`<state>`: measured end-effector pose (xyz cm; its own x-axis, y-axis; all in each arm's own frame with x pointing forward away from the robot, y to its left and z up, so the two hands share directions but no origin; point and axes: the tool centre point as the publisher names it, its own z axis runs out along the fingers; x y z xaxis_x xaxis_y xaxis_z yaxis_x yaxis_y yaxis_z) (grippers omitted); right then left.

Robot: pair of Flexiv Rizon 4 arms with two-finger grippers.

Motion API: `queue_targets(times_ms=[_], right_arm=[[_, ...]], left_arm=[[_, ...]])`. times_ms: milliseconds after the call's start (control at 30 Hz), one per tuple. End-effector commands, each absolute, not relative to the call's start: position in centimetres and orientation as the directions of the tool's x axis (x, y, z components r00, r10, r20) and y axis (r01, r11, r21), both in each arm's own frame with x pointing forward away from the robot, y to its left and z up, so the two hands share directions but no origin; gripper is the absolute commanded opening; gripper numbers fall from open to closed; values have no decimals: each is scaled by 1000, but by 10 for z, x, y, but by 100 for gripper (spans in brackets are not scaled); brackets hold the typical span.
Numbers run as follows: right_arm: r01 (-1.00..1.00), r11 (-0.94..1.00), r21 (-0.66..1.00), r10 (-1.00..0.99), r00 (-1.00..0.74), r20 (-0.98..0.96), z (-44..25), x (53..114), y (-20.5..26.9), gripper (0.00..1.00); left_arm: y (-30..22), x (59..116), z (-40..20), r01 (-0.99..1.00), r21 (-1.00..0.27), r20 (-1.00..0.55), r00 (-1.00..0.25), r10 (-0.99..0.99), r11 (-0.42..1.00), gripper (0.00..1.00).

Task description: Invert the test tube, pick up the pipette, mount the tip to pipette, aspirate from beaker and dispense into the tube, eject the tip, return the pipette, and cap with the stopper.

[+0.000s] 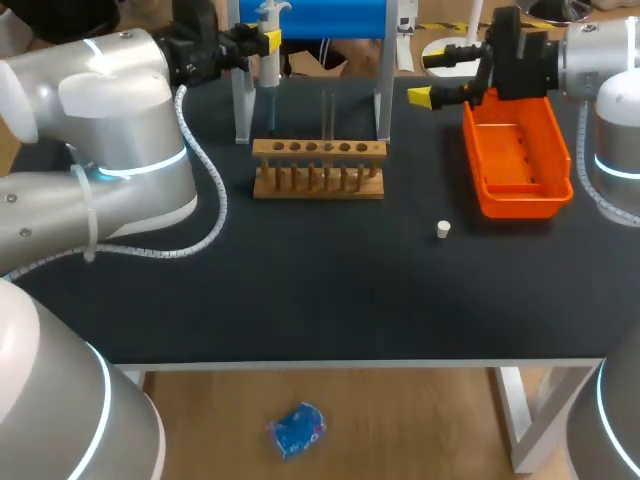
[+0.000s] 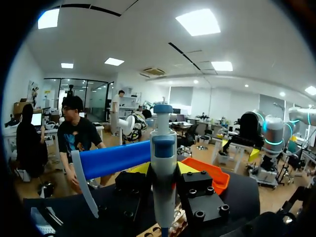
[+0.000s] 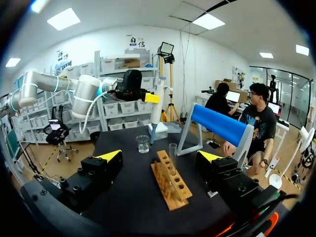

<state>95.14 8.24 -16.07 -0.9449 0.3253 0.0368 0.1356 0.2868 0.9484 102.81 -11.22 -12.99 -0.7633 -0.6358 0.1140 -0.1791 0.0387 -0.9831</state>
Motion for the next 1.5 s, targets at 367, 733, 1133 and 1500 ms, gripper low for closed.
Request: queue_targets(times_ms=[367,733,1133,1500], right_arm=[[160,291,943,355,-934,49,-163,961,83,100],[211,317,924,419,-906,63,-173,999,102,100],[259,324,910,458,-884,88,-183,1031,113,100],[259,324,910,458,-884,88,-183,1031,113,100]], left_arm=[[-110,1029,-128,-185,-982,116,-766,-632,44,0],[-97,1074,-136,-237,-971,160,-716,-680,22,0],[-87,1110,-138,-276,-961,167,-612,-773,11,0],[-87,1127,-141,-342,-940,187,-528,-828,6,0]])
